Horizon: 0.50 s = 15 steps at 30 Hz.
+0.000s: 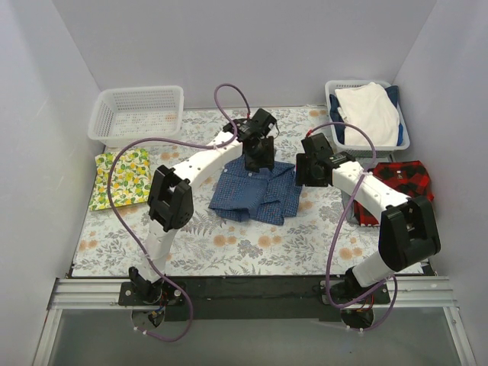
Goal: Fold and stack the long sleeve shirts
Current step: Fold the shirt
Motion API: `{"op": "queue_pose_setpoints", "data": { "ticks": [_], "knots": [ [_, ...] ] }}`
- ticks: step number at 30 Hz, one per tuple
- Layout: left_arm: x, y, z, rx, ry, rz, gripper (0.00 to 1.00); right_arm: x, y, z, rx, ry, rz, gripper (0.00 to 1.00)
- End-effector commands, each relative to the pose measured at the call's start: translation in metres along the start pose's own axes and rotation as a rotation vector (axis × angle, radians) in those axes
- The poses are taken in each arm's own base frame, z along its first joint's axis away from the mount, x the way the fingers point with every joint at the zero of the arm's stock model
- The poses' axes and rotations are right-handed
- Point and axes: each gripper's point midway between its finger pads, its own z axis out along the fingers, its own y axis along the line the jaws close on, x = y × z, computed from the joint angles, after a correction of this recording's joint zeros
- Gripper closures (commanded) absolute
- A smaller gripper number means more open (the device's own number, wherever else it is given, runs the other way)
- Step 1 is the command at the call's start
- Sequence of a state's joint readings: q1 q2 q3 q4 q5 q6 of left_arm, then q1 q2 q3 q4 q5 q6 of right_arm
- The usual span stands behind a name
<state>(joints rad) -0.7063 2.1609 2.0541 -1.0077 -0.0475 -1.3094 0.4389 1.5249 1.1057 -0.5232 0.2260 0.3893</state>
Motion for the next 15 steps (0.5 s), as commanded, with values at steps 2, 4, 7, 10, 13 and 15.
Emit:
{"op": "queue_pose_setpoints", "data": {
  "ticks": [2,4,7,10,13,15],
  "knots": [
    [-0.001,-0.056,-0.030,0.225,-0.039,0.084,0.46,-0.008,0.011,-0.006,-0.054,-0.020,-0.007,0.39],
    [-0.013,-0.050,-0.040,0.213,-0.104,0.084,0.36,-0.013,0.025,-0.009,-0.132,-0.031,-0.027,0.39],
    [-0.039,-0.013,-0.053,0.103,-0.198,0.014,0.31,-0.019,0.055,-0.014,-0.295,-0.034,-0.057,0.32],
    [-0.050,0.039,-0.052,-0.015,-0.200,-0.082,0.31,-0.016,0.075,-0.006,-0.386,0.018,-0.056,0.28],
    [-0.061,0.077,-0.060,-0.081,-0.224,-0.142,0.31,-0.020,0.094,0.002,-0.473,0.026,-0.057,0.26],
    [-0.060,0.093,-0.058,-0.106,-0.222,-0.152,0.30,-0.024,0.104,0.011,-0.505,0.040,-0.048,0.26]
  ]
}}
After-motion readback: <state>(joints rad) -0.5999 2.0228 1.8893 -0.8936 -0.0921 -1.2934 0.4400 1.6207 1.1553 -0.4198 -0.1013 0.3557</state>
